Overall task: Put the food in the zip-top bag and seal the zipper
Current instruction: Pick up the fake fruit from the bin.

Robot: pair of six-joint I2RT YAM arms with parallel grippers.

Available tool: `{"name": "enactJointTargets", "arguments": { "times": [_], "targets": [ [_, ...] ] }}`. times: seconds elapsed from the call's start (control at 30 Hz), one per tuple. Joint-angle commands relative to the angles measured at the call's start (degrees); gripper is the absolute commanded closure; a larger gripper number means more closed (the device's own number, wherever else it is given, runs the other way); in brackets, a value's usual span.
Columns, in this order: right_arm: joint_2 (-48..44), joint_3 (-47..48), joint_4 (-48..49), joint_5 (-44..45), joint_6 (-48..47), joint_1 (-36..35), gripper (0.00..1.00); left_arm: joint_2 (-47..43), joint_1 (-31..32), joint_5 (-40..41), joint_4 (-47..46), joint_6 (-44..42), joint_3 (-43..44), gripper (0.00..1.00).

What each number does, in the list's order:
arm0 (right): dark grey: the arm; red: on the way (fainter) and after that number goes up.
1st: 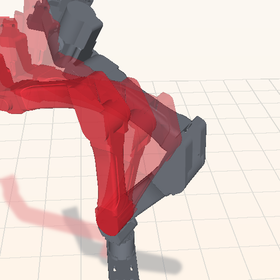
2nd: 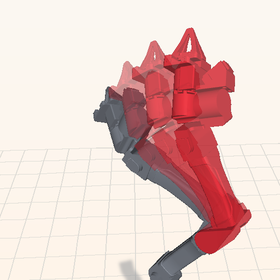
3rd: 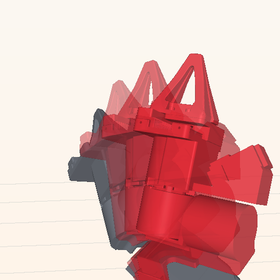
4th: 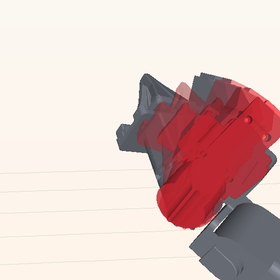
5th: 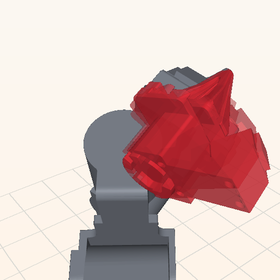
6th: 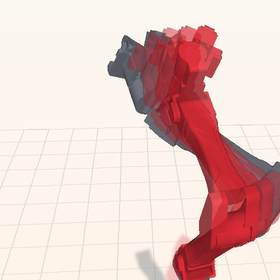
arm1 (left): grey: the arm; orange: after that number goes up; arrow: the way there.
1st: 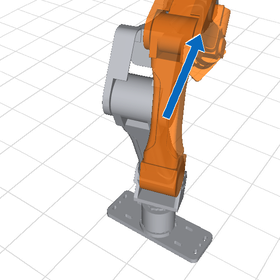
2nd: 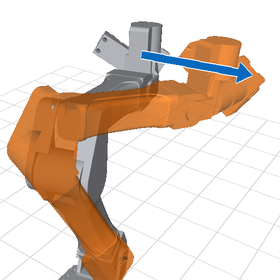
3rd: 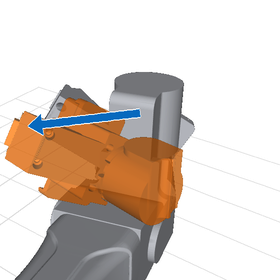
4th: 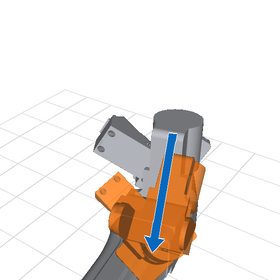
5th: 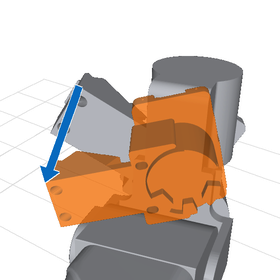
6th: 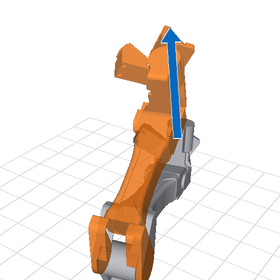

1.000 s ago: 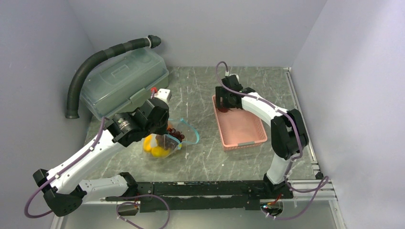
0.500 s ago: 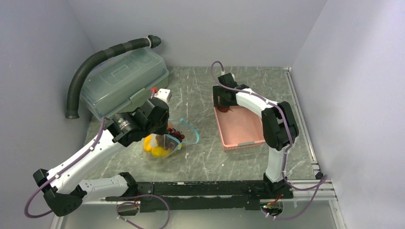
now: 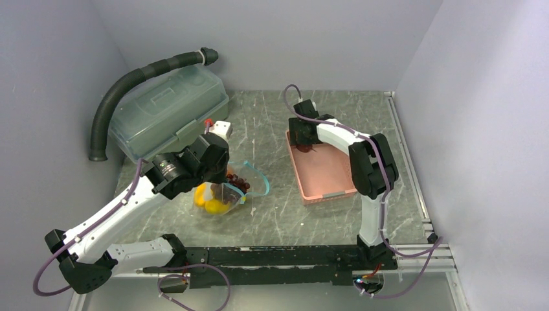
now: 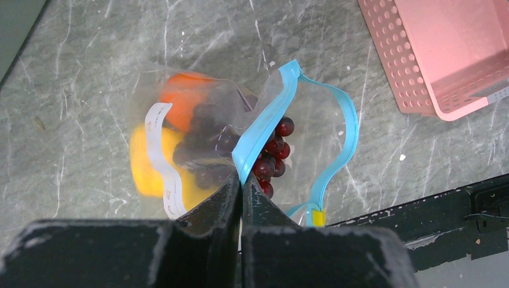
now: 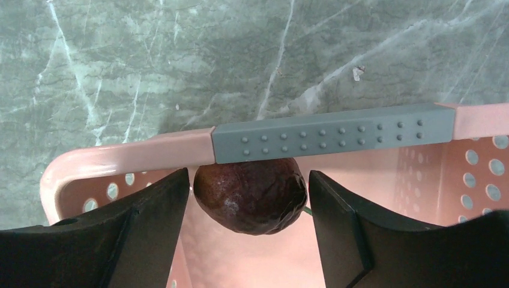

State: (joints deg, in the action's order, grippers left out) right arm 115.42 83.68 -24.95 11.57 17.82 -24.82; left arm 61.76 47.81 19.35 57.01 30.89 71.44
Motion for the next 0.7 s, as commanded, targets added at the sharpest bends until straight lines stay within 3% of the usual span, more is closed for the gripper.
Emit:
{"name": "enactJointTargets", "arguments": {
  "times": [0.0, 0.13, 0.53, 0.67],
  "targets": [
    [-0.58, 1.09, 0.95, -0.87, -0.60, 0.12, 0.25, -0.80, -0.14, 0.59, -0.32, 0.63, 2.47, 0.91],
    [-0.69, 0.07, 0.65, -0.62, -0.30, 0.12, 0.32, -0.85, -0.09, 0.65, -0.15, 0.59, 2.67, 0.91],
    [-5.14, -4.23, 1.81, -1.45, 0.63, 0.12, 0.72, -0.94, -0.14, 0.92, -0.15, 0.64, 2.49, 0.91],
    [-7.42, -5.15, 0.97, 0.11, 0.72, 0.12, 0.79, -0.87, -0.09, 0.58, -0.24, 0.74, 2.44, 0.91]
  ]
}}
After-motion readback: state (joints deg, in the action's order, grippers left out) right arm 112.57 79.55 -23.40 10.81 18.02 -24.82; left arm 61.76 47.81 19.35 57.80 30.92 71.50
